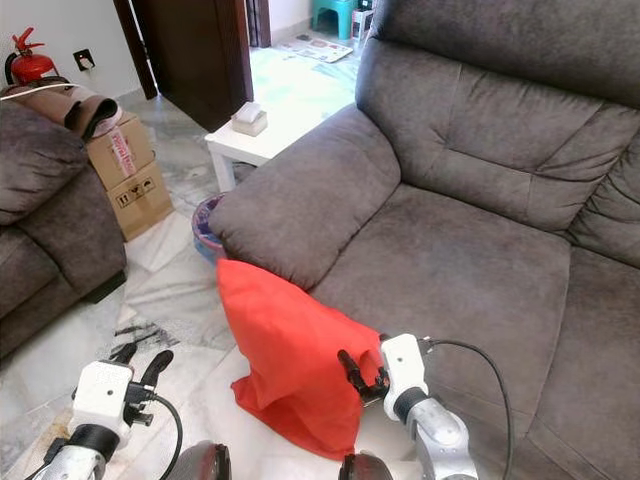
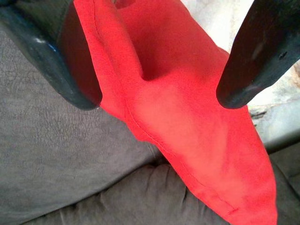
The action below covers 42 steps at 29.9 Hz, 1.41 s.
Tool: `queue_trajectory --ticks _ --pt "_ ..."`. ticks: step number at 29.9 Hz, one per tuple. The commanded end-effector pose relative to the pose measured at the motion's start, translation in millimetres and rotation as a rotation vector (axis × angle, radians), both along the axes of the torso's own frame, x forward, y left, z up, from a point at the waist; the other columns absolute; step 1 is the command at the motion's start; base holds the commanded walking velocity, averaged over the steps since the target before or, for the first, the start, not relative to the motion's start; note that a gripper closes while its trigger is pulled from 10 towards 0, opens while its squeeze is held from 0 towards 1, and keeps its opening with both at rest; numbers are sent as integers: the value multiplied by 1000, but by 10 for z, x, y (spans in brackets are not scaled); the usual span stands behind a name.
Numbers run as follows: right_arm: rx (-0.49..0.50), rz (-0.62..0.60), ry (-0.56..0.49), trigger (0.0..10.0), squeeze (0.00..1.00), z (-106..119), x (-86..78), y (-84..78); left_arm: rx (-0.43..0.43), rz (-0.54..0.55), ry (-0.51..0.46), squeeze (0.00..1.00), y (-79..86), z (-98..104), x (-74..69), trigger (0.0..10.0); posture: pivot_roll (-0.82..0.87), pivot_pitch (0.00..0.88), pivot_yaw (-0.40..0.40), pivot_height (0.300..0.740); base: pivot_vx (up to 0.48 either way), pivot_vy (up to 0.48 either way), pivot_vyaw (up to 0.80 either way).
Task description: Move the pillow to the sofa from floor
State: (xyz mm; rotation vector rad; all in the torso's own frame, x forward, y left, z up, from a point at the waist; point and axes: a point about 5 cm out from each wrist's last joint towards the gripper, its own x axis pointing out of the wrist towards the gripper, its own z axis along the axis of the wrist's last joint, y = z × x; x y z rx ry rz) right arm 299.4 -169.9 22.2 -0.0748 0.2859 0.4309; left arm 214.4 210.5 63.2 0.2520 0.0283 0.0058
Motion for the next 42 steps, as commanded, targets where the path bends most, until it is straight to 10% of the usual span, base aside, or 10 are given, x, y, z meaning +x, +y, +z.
queue_trajectory --ticks 1,4,5,7,39,40,42 --pt "1 5 35 10000 1000 -48 -23 14 11 15 -6 0 37 30 -33 10000 186 157 -37 620 0 0 0" --pt "9 1 43 10000 992 -58 -26 18 11 15 -4 0 32 34 -43 10000 191 159 -34 620 0 0 0" --pt "13 -8 44 10000 137 -55 -15 24 10 12 -3 0 21 44 -51 10000 197 162 -30 620 0 0 0" --pt "5 -14 46 10000 0 -56 -5 40 8 3 -5 0 10 61 -48 10000 199 165 -28 620 0 0 0" --pt "168 -121 215 9804 0 -240 -68 593 42 -22 4 0 29 328 -329 10000 380 245 -7 620 0 0 0" --pt "178 -121 216 0 0 -236 -66 612 44 -20 4 0 32 339 -339 10000 388 251 -7 620 0 0 0" --pt "183 -108 214 0 0 -223 -57 651 47 -16 6 0 36 360 -355 10000 399 262 -6 620 0 0 0"
